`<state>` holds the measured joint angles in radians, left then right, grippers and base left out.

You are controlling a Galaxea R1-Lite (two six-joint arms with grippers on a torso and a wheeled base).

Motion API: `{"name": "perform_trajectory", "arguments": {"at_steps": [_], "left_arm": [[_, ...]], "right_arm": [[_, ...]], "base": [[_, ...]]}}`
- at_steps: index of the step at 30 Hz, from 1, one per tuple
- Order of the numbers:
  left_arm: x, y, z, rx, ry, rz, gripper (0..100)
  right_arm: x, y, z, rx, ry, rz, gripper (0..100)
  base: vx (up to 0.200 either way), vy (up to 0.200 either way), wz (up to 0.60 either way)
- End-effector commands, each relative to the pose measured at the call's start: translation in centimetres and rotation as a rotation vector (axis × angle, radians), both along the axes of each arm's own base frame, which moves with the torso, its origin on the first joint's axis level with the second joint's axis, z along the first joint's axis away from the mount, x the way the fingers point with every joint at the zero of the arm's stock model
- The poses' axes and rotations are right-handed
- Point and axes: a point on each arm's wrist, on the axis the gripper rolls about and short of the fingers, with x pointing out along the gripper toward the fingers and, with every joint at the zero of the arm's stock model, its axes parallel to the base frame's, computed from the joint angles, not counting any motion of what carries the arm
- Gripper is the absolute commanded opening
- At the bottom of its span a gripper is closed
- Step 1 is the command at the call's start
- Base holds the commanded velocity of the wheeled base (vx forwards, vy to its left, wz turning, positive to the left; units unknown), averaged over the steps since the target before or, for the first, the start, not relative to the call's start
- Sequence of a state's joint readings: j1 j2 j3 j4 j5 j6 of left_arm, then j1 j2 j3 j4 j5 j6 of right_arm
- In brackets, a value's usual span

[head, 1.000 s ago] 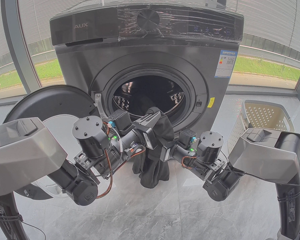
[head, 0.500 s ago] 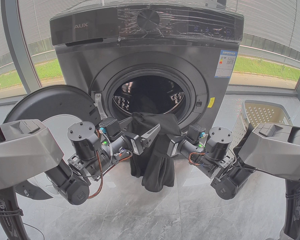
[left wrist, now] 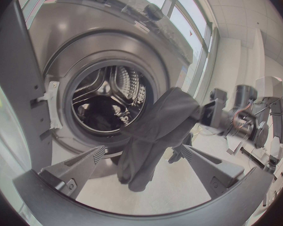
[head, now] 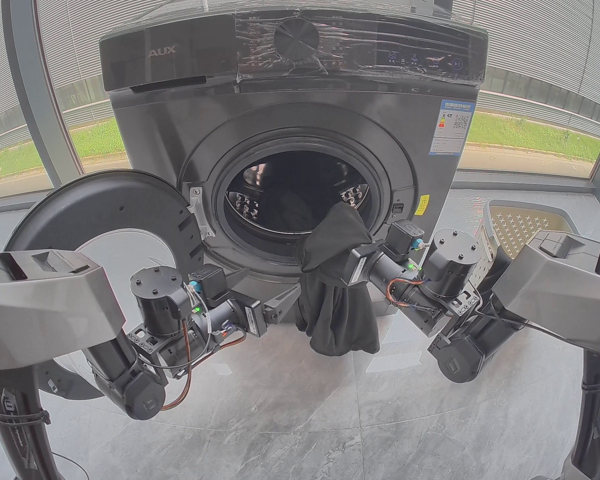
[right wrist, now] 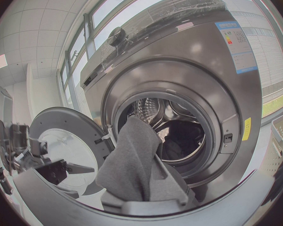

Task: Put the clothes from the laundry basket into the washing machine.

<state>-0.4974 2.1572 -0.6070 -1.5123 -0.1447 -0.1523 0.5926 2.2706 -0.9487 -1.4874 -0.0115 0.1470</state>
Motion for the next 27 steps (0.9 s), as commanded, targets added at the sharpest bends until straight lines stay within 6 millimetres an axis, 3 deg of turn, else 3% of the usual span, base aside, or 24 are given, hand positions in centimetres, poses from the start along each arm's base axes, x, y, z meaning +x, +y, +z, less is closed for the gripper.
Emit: {"name": "perform_trajectory", "arguments": {"at_steps": [1,7,18,27], "left_arm": [[0.6,1.1,-2.5,0.038,0.072,0.035,100],[1.9,2.4,-5.5,0.068,0.143,0.057,100],[2.9,3.1,-9.9,0.137,0.215,0.039,100],[3.6,2.9,-12.1,0.144,0.24,0.005,100]], "right_arm": [[-0.6,0.0,1.9,0.025,-0.041,0.012,0],[-1.1,-0.2,3.5,0.047,-0.072,0.012,0],[-1.4,0.3,3.9,0.055,-0.083,0.031,0],[-2.6,1.0,5.0,0.069,-0.1,0.058,0]], "base": [[0.0,0.0,0.0],[0.0,0.0,0.0],[0.0,0.0,0.0],[0.0,0.0,0.0]]}}
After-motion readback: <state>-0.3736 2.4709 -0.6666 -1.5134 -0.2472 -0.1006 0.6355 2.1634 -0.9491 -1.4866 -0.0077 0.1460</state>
